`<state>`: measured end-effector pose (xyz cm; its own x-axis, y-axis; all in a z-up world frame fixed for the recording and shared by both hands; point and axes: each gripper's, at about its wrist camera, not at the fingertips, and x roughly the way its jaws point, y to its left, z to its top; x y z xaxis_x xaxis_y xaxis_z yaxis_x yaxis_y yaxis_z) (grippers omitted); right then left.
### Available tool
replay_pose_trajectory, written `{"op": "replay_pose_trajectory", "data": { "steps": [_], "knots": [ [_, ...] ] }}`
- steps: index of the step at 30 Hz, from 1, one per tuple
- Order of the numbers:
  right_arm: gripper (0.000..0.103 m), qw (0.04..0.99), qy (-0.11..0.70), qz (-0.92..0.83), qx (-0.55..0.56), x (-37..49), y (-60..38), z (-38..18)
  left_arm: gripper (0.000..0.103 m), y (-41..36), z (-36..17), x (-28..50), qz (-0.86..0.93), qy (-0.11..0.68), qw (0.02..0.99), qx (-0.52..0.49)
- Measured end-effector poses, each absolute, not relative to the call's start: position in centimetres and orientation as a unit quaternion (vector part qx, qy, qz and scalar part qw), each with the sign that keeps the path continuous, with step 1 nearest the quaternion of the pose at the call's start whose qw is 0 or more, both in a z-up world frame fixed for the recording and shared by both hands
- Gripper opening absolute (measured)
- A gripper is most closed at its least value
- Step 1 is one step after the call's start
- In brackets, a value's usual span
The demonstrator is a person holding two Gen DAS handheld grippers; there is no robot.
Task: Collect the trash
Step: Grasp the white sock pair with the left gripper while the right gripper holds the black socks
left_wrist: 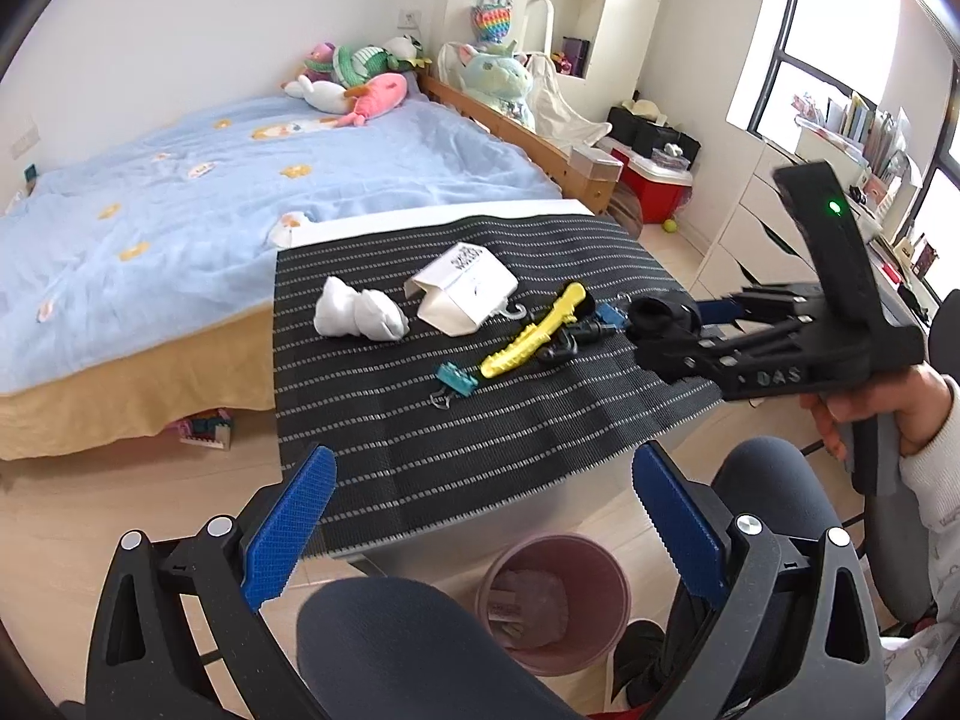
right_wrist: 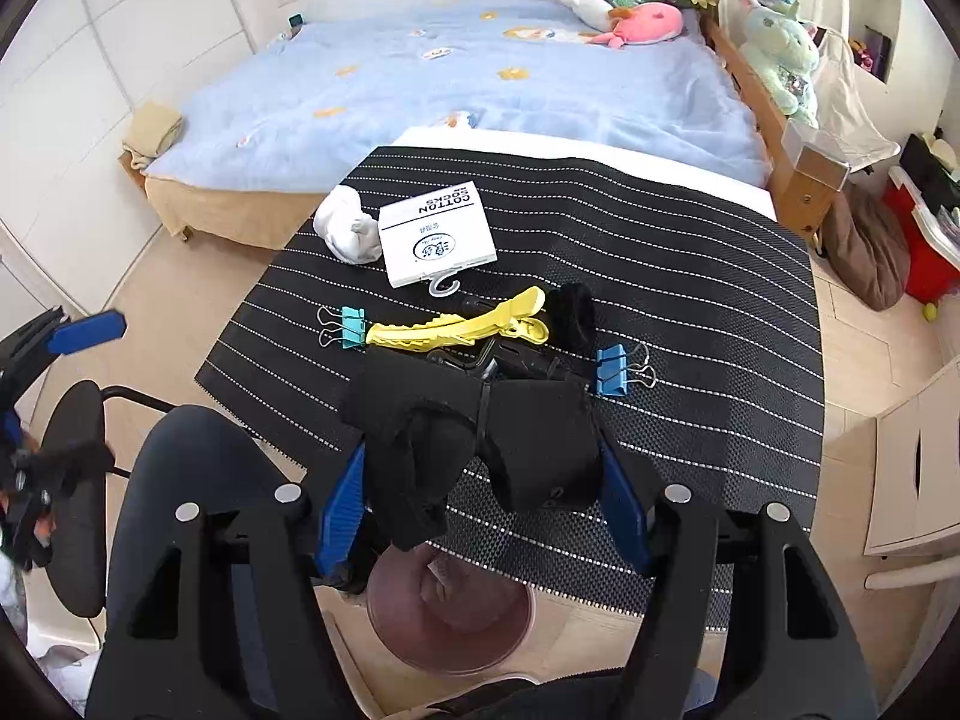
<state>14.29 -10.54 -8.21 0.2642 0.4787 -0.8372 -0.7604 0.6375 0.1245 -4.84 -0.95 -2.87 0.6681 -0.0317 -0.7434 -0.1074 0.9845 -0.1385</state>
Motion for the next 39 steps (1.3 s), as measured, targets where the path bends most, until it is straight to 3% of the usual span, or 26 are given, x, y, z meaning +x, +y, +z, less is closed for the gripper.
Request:
{"op": "replay_pose_trajectory", "data": {
  "steps": [21, 39],
  "knots": [
    [0.067, 0.791, 0.453, 0.391, -0.129, 14.2, -13.1, -7.2, 0.095, 4.7, -3.1, 3.6, 0.012, 0.448, 0.891, -0.065],
    [0.068, 0.794, 0.456, 0.382, -0.125, 14.5, -13.8, -7.1, 0.095, 8.2, -9.3, 11.1, 0.003, 0.531, 0.846, -0.049]
  ]
}}
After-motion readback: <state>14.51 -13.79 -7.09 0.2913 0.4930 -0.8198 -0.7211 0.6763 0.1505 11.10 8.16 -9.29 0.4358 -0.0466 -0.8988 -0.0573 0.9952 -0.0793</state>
